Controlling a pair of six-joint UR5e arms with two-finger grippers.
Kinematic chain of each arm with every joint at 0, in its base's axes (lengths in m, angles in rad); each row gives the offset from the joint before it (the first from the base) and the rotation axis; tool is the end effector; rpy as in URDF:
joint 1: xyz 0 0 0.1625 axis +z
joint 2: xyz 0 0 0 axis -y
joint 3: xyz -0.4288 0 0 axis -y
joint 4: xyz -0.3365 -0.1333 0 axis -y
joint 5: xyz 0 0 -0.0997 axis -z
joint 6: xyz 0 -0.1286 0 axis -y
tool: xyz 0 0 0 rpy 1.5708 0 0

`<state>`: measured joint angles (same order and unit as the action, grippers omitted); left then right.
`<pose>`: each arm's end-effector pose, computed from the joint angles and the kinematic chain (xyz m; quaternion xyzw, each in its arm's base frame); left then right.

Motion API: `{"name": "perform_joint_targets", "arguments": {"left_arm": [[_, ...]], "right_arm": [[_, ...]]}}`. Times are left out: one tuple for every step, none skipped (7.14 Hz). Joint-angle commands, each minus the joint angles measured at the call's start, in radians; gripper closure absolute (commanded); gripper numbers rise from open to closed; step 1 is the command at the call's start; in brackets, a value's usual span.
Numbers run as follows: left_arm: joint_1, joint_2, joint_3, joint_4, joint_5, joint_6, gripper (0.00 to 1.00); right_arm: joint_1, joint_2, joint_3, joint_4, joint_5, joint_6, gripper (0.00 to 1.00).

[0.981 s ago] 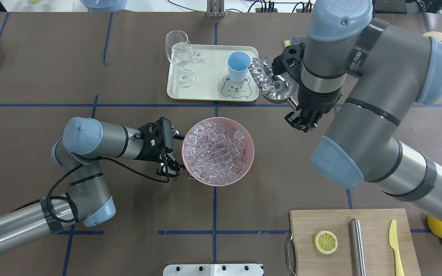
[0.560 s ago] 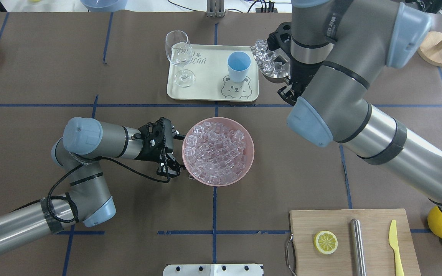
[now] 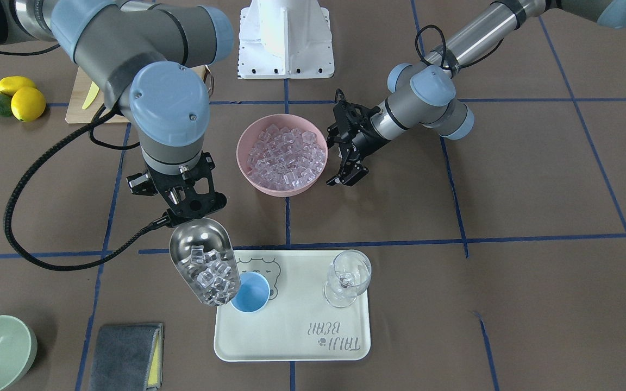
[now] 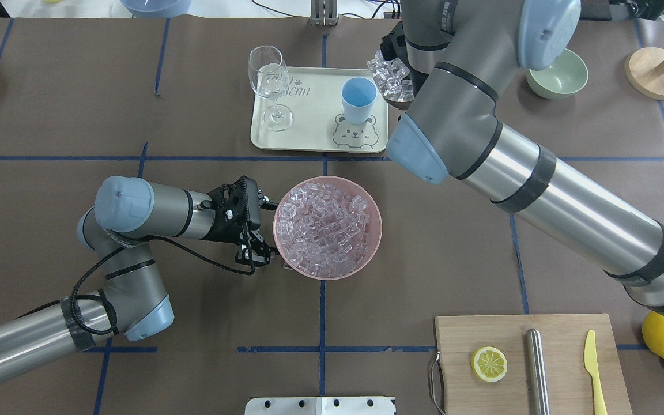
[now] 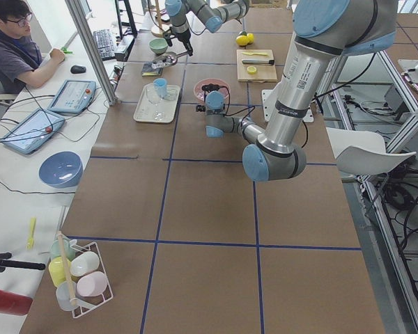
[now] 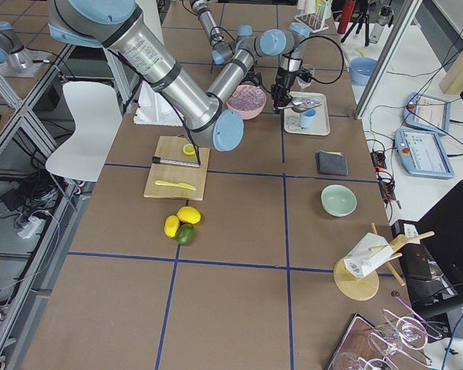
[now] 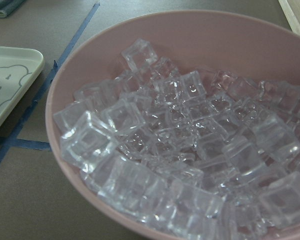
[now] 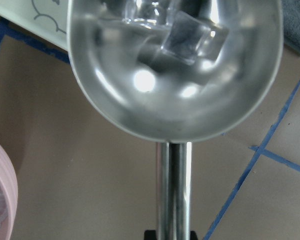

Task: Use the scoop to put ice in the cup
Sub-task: 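Carry the ice-filled scoop with the right gripper to the blue cup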

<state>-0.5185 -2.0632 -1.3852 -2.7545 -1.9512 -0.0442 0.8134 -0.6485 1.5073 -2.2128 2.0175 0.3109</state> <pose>0.5226 -0.3967 0.3489 0.4959 0.4657 0.4608 0.5700 -0.4134 -0.5504 0.2586 -0.0213 -0.2432 -0.2380 0.9401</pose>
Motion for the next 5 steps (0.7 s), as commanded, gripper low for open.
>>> {"name": "perform_joint_targets", "arguments": {"left_arm": [[0.000,0.002,0.000,-0.013,0.000,0.001,0.00],[0.000,0.003,0.000,-0.025,0.000,0.001,0.00],[0.000,0.009,0.000,-0.045,0.000,0.001,0.00],[0.000,0.009,0.000,-0.046,0.000,0.001,0.00],[0.000,0.009,0.000,-0.047,0.000,0.001,0.00]], "right_arm": [[-0.007,0.016,-0.036,-0.008,-0.013,-0.018,1.00],[-0.019,0.038,-0.038,-0.075,-0.038,-0.062,1.00],[-0.032,0.080,-0.041,-0.179,-0.102,-0.137,1.00],[-0.034,0.104,-0.047,-0.246,-0.115,-0.166,1.00],[-0.033,0.143,-0.100,-0.296,-0.155,-0.234,1.00]]}}
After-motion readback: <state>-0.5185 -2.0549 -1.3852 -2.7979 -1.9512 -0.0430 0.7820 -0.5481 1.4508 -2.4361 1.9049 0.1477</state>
